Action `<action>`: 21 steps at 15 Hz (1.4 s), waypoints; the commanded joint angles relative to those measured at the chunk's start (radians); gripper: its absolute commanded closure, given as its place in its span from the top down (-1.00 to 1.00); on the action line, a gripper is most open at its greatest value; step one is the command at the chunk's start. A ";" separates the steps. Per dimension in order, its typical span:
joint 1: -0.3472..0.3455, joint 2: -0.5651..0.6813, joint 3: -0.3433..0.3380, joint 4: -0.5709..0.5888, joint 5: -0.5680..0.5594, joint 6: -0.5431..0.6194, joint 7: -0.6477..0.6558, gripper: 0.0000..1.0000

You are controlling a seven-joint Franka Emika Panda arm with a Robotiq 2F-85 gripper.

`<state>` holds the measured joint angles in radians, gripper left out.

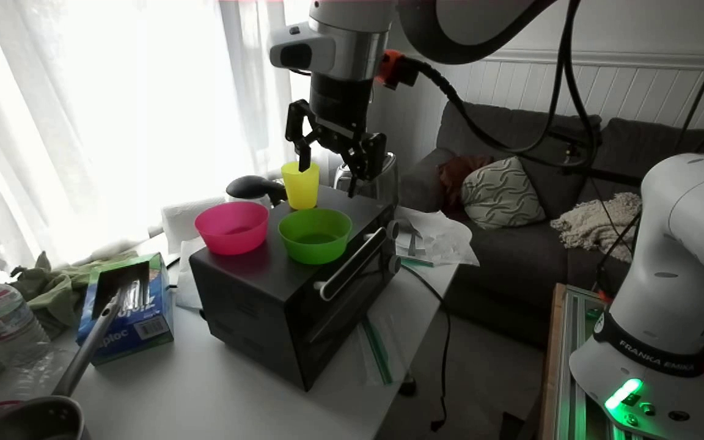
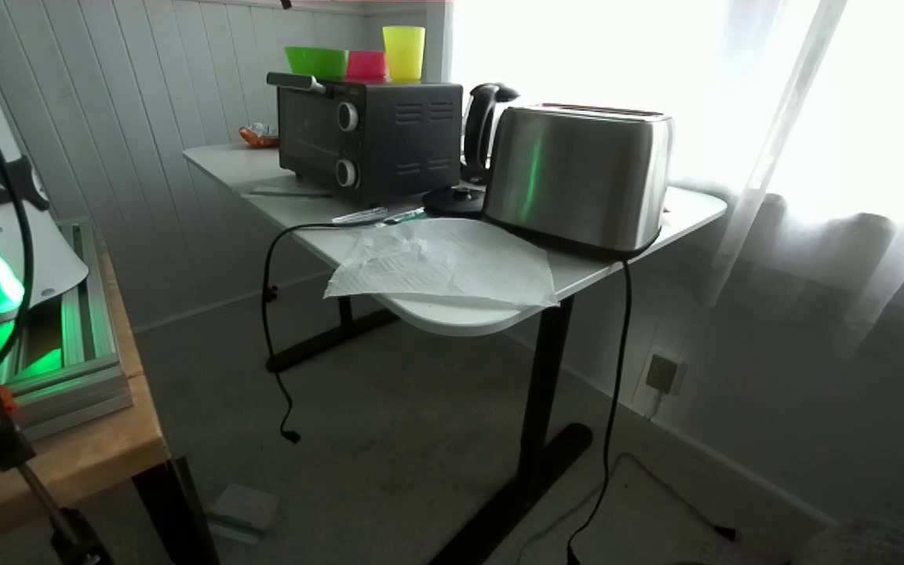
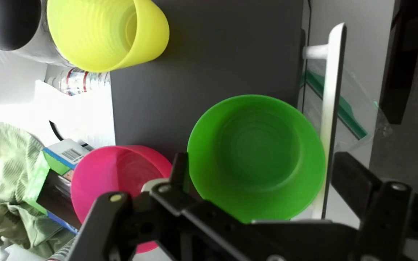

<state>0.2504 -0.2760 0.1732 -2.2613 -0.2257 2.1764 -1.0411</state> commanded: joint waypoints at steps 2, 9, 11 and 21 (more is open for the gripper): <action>-0.022 0.092 -0.011 0.098 -0.054 -0.020 -0.030 1.00; -0.063 0.180 -0.028 0.163 -0.054 -0.019 -0.017 1.00; -0.068 0.192 -0.029 0.167 -0.053 -0.013 -0.007 1.00; -0.084 0.229 -0.026 0.192 -0.088 0.017 0.076 1.00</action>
<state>0.1703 -0.0575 0.1407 -2.0856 -0.2806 2.1874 -1.0157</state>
